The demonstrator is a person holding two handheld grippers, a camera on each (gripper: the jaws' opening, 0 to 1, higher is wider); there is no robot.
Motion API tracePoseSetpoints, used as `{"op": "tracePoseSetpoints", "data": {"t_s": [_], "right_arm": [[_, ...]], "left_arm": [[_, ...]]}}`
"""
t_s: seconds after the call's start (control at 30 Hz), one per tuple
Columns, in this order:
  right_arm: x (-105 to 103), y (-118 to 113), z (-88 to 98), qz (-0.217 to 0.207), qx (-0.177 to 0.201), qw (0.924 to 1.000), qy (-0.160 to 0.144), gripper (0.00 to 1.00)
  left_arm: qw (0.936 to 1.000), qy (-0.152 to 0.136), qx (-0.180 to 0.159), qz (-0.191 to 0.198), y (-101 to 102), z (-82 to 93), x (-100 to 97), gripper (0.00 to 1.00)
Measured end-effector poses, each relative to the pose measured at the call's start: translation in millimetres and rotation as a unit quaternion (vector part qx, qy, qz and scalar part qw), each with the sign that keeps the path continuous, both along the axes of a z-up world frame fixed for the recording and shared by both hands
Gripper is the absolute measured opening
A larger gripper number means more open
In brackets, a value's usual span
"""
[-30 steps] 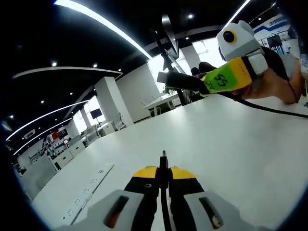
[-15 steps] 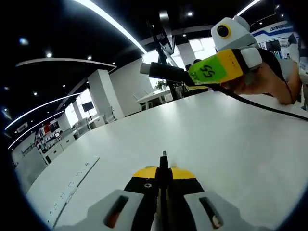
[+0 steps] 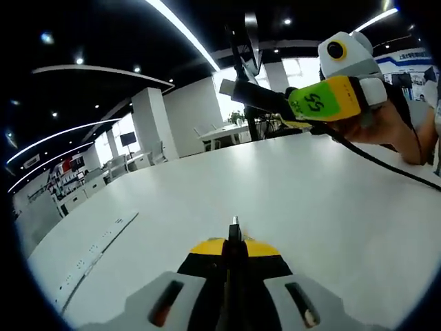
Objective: Find the charging cable on the desk, coil it up and secure with Velcro.
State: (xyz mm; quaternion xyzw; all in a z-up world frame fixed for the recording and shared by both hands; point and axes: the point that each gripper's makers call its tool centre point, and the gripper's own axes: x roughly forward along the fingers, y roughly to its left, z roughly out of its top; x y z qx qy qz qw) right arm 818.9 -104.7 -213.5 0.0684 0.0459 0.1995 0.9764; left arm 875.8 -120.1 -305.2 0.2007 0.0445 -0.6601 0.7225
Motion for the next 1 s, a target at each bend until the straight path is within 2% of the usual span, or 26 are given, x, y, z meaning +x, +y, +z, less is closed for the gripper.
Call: {"op": "tracePoseSetpoints", "data": {"t_s": [0.63,0.83,1.0], "right_arm": [[-1,0,-0.9,0.001,-0.003,1.0,-0.002,0.05],[-1,-1,-1.3,0.001,-0.002,1.0,-0.001,0.05],[0,-1,-1.5,0.002,-0.005,1.0,-0.001,0.05]], "left_arm": [[0.9996,0.025,-0.006,0.012,0,-1.0,2.3,0.12],[0.9994,0.026,-0.007,0.019,1,2.7,5.5,0.17],[0.9972,0.032,-0.061,0.027,4,29.4,8.5,0.18]]}}
